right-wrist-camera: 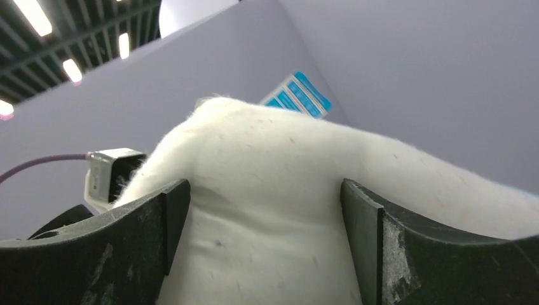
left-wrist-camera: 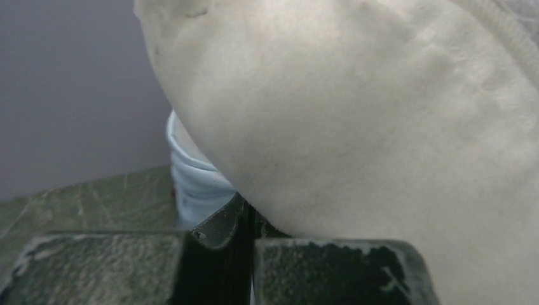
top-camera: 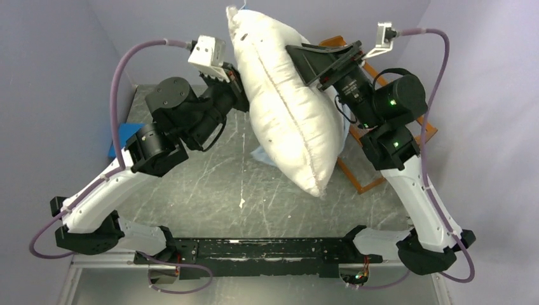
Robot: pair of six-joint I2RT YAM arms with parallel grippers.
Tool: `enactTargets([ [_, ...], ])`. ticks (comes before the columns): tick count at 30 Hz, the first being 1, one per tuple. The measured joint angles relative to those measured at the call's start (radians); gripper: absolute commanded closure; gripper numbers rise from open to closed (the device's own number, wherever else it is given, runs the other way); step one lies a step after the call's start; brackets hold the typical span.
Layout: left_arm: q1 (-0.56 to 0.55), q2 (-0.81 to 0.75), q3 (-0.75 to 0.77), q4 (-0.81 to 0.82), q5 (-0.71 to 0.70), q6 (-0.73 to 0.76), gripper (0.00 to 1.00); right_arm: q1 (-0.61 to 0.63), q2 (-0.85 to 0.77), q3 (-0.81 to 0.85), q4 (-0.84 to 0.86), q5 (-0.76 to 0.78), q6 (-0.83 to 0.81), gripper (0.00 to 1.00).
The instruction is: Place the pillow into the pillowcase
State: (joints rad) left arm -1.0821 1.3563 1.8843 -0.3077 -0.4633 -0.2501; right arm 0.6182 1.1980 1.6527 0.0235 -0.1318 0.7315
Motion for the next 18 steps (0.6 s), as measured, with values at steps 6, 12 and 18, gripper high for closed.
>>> enactTargets([
  [6,0.035,-0.195,-0.409,-0.013,-0.144,-0.061,0.95,0.059,0.143,-0.006,-0.071,-0.066,-0.164,0.14],
  [12,0.135,-0.324,-0.745,-0.143,-0.203,-0.160,0.95,0.096,0.328,-0.053,-0.289,-0.059,-0.258,0.13],
  [18,0.136,-0.338,-0.729,-0.089,-0.193,-0.159,0.95,0.100,0.262,0.100,-0.468,0.050,-0.368,0.14],
])
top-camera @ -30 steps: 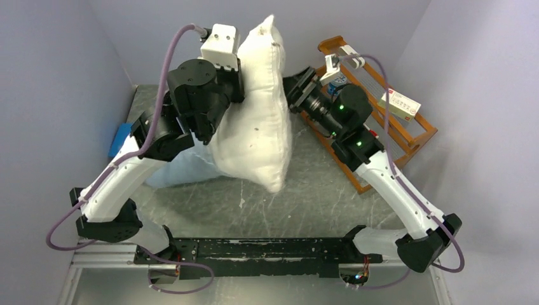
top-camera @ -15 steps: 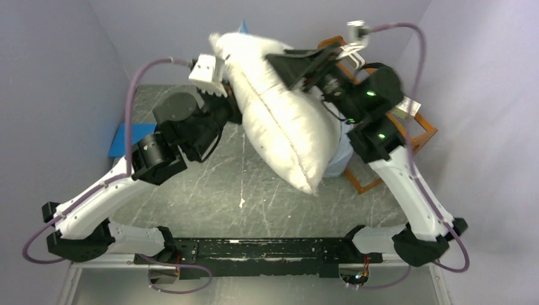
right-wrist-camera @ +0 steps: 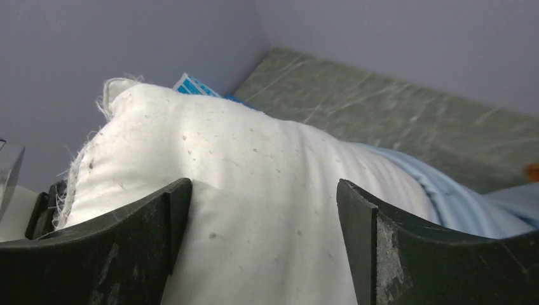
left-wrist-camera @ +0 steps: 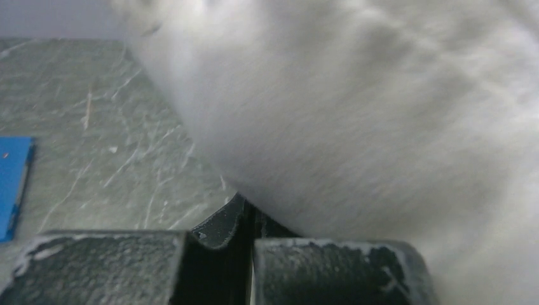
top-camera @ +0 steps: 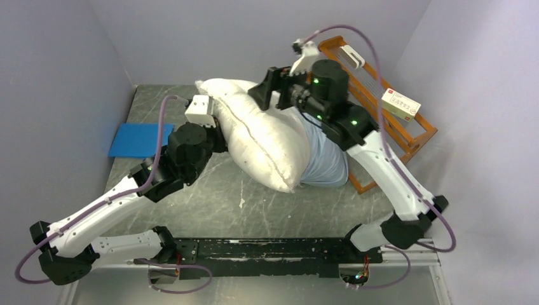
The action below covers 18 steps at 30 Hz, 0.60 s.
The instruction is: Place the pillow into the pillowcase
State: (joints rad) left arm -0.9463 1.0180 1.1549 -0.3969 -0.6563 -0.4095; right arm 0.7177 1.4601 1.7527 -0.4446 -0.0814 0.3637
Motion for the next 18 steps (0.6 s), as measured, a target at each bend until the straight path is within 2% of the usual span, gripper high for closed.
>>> enactTargets([
  [5,-0.004,-0.004,0.006,0.081,0.030,0.028,0.95,-0.003,-0.110,0.019,-0.106,0.178,-0.067,0.14],
  [8,-0.004,-0.004,0.000,0.107,0.042,0.054,0.95,-0.009,-0.161,-0.022,-0.161,0.282,-0.082,0.05],
  [11,-0.004,-0.008,-0.023,0.151,0.058,0.099,0.95,-0.023,-0.188,-0.055,-0.197,0.349,-0.098,0.02],
  [14,-0.004,-0.023,-0.064,0.214,0.090,0.172,0.95,-0.056,-0.188,-0.060,-0.236,0.360,-0.111,0.07],
  [18,-0.003,-0.032,-0.077,0.251,0.122,0.244,0.95,-0.162,-0.170,-0.060,-0.285,0.305,-0.114,0.15],
])
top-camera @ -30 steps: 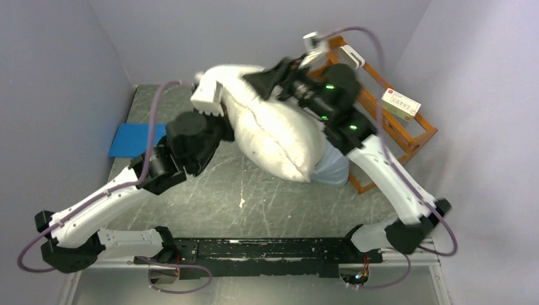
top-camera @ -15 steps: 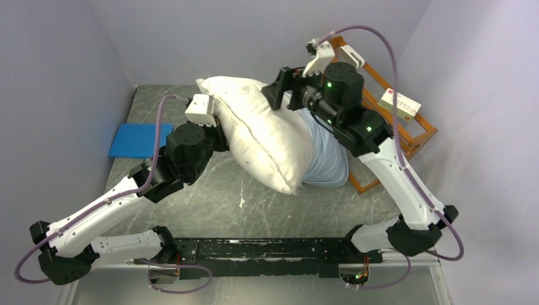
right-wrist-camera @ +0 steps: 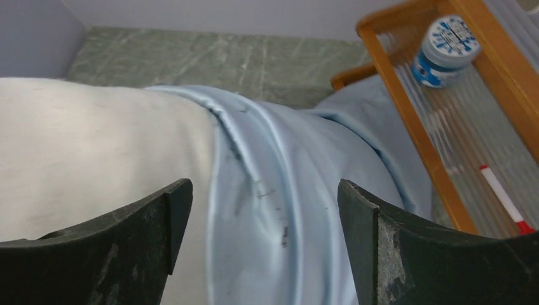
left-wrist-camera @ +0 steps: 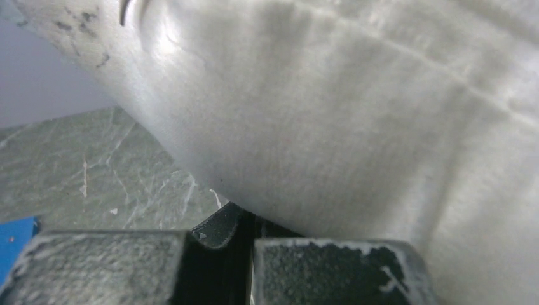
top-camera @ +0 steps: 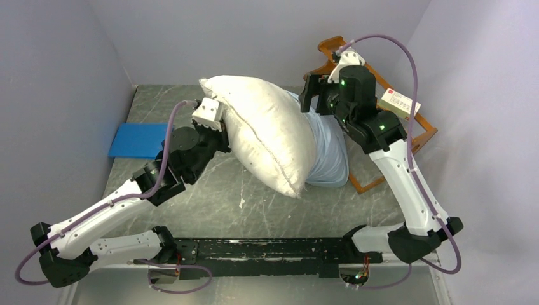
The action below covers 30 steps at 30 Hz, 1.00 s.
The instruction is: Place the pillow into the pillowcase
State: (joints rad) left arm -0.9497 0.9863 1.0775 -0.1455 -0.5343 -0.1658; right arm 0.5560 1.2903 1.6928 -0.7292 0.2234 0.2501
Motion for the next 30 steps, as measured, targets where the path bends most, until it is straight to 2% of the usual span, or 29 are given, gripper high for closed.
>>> enactTargets([
  [2,0.001,0.000,0.000,0.010,0.011,0.031,0.95,-0.049,0.018,0.006,-0.027,-0.033,-0.006,0.22],
  [4,0.005,0.000,0.000,0.020,0.025,0.055,0.95,-0.094,0.039,0.017,-0.063,-0.087,-0.026,0.25],
  [8,0.010,0.001,0.000,0.030,0.051,0.090,0.95,-0.151,0.045,-0.008,-0.096,-0.222,-0.076,0.21],
  [15,0.012,0.010,0.000,0.064,0.078,0.125,0.95,-0.181,-0.030,-0.057,-0.101,-0.416,-0.124,0.17],
  [19,0.013,0.018,0.003,0.074,0.090,0.130,0.95,-0.182,-0.048,-0.101,-0.077,-0.480,-0.125,0.19],
  [23,0.014,0.032,0.008,0.076,0.093,0.137,0.95,-0.181,-0.005,-0.105,-0.078,-0.488,-0.131,0.27],
  [26,0.018,0.043,0.010,0.077,0.093,0.155,0.95,-0.171,0.029,-0.098,-0.089,-0.445,-0.132,0.39],
  [30,0.019,0.057,0.023,0.082,0.093,0.170,0.95,-0.145,0.066,-0.048,-0.121,-0.333,-0.135,0.76],
])
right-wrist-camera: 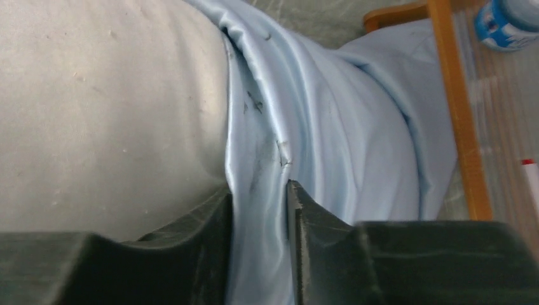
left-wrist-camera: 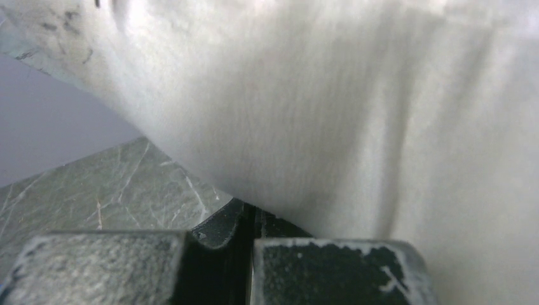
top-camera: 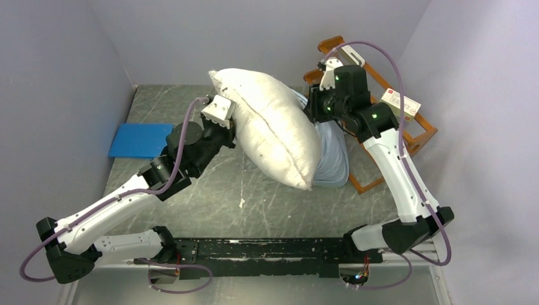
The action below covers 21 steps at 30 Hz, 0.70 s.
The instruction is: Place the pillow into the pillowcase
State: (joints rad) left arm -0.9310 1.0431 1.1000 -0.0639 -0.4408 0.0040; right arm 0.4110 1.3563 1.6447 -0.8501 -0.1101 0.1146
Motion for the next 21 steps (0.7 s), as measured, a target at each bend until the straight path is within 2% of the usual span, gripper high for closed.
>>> enactTargets([
  [1,0.000,0.000,0.003,0.005,0.000,0.001,0.95,0.011,0.014,0.026,-0.010,0.043,0.004,0.85],
  [4,0.000,0.001,0.004,0.021,0.001,0.004,0.95,0.047,0.042,0.072,-0.016,0.148,0.009,1.00],
  [9,0.000,0.009,0.007,0.031,0.001,0.005,0.95,0.114,0.055,0.101,-0.016,0.256,0.011,1.00],
  [13,0.000,0.030,0.039,0.029,-0.006,0.004,0.95,0.135,0.056,0.138,0.002,0.271,0.012,1.00],
  [15,0.001,0.073,0.124,-0.006,-0.016,-0.001,0.95,0.132,0.060,0.176,0.032,0.231,0.020,1.00],
  [17,0.006,0.150,0.285,-0.043,-0.024,-0.013,0.95,0.127,0.056,0.189,0.093,0.171,0.050,1.00],
  [21,0.023,0.267,0.614,-0.077,-0.024,-0.039,0.95,0.120,-0.023,0.072,0.355,0.002,0.230,1.00],
])
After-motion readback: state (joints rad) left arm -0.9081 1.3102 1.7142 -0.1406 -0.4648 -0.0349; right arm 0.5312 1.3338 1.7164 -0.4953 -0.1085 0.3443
